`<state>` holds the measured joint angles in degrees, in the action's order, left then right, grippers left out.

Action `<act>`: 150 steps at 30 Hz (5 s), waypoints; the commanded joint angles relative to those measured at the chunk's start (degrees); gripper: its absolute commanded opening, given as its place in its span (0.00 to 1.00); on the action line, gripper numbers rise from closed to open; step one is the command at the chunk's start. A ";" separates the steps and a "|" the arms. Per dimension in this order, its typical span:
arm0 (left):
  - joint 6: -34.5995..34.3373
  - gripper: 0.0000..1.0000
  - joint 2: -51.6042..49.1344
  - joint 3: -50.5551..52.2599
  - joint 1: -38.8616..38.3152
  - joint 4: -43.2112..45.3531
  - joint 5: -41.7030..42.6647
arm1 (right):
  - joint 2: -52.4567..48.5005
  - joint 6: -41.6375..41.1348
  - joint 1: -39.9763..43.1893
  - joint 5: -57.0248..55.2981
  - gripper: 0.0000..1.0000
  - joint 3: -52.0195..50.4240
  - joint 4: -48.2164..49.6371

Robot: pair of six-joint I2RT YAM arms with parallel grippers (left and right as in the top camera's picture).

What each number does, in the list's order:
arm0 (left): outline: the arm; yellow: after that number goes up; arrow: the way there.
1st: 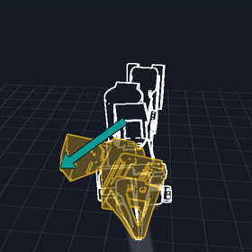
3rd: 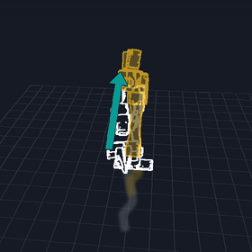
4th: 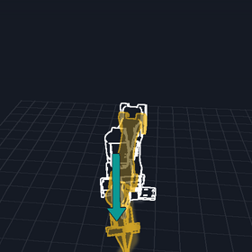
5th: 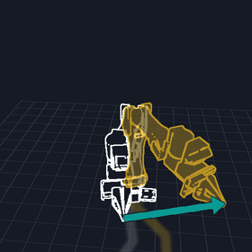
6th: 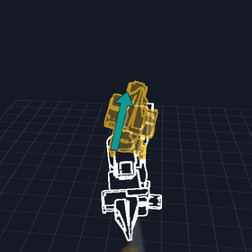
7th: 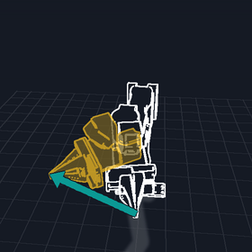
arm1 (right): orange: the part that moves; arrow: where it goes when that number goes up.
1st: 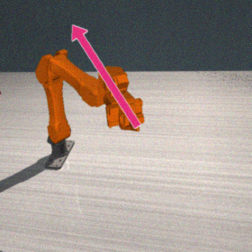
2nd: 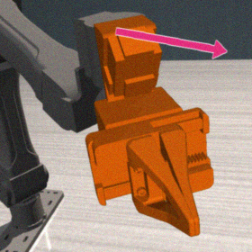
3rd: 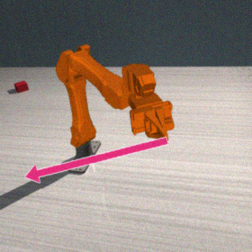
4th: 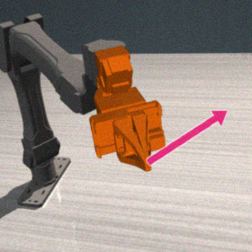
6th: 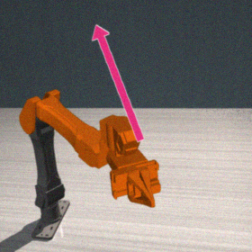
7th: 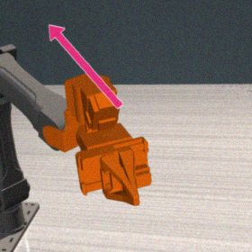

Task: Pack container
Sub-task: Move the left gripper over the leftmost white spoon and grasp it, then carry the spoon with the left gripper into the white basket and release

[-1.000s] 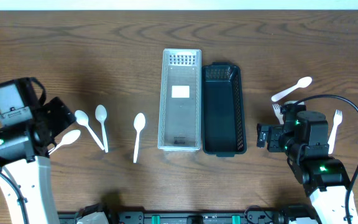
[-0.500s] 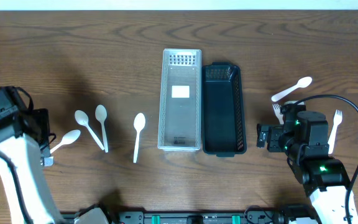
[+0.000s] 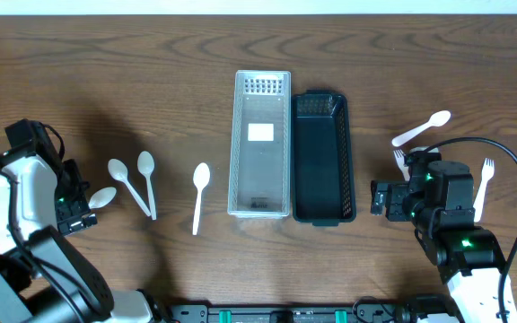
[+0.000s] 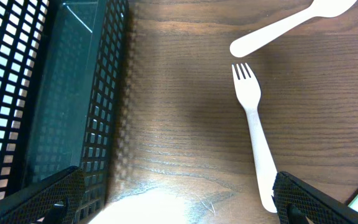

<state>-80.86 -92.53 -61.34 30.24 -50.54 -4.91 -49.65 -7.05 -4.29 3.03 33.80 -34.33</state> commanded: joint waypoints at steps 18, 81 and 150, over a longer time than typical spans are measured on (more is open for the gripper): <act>0.00 0.98 -14.97 0.04 4.09 5.68 -0.70 | 0.02 -0.66 0.63 0.24 0.99 1.16 0.04; 7.78 0.07 -15.50 5.62 4.09 13.77 1.51 | 0.02 -0.61 0.63 0.00 0.99 1.16 1.36; 74.66 0.06 -15.45 -21.07 -61.35 6.80 4.44 | 0.02 -0.68 0.63 0.28 0.99 1.16 0.26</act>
<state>-7.20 -108.03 -81.52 -30.70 -43.55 -0.19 -49.65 -7.05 -4.29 3.05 33.82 -34.04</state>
